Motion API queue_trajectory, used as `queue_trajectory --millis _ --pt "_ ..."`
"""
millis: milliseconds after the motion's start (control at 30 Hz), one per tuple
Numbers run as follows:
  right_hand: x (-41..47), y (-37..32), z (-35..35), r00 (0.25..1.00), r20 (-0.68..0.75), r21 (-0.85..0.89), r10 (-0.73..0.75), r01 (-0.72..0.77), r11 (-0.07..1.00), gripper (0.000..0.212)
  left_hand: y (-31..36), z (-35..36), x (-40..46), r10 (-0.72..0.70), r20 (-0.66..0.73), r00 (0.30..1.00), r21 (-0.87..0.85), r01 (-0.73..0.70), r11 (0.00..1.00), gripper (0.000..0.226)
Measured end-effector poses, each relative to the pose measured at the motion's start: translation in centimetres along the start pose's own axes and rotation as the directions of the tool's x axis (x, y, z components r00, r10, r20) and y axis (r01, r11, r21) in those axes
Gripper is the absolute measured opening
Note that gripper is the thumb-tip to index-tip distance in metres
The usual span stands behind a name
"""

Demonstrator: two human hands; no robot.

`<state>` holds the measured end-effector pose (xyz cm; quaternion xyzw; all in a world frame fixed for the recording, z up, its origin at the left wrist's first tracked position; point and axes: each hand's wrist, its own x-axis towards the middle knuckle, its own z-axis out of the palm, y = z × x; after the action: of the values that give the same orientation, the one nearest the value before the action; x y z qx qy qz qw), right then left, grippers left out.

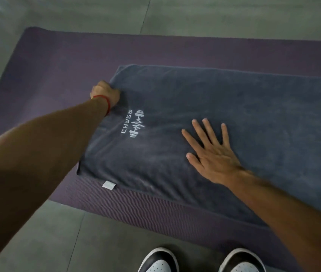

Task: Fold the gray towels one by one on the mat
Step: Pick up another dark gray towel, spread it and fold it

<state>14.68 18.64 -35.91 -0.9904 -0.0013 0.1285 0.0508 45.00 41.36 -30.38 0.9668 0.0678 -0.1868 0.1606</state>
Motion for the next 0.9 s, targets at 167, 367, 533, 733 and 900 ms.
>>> queue_trajectory --millis 167,367,533,733,900 --pt "0.1 0.2 0.3 0.999 -0.030 0.054 -0.022 0.023 0.998 0.068 5.7 0.3 1.8 -0.064 -0.030 0.998 -0.153 0.058 0.987 0.062" --pt "0.0 0.0 0.4 0.999 -0.041 0.049 -0.019 0.021 0.999 0.068 8.3 -1.7 2.3 -0.029 0.137 0.990 -0.086 0.041 0.995 0.020" --pt "0.1 -0.5 -0.3 1.000 0.011 0.084 0.013 -0.014 0.996 0.071 9.3 -4.9 -0.5 0.340 0.100 0.935 0.251 -0.354 0.901 0.024" --pt "-0.5 -3.9 -3.6 0.944 -0.160 0.659 0.288 -0.115 0.743 0.055 15.6 -2.3 -9.2 0.504 0.289 0.814 -0.345 -0.403 0.848 0.026" --pt "-5.5 -3.2 -5.7 0.739 0.116 0.959 0.664 -0.258 0.119 0.023 23.3 4.6 -18.5 0.599 0.406 0.690 -0.505 -0.377 0.776 0.003"
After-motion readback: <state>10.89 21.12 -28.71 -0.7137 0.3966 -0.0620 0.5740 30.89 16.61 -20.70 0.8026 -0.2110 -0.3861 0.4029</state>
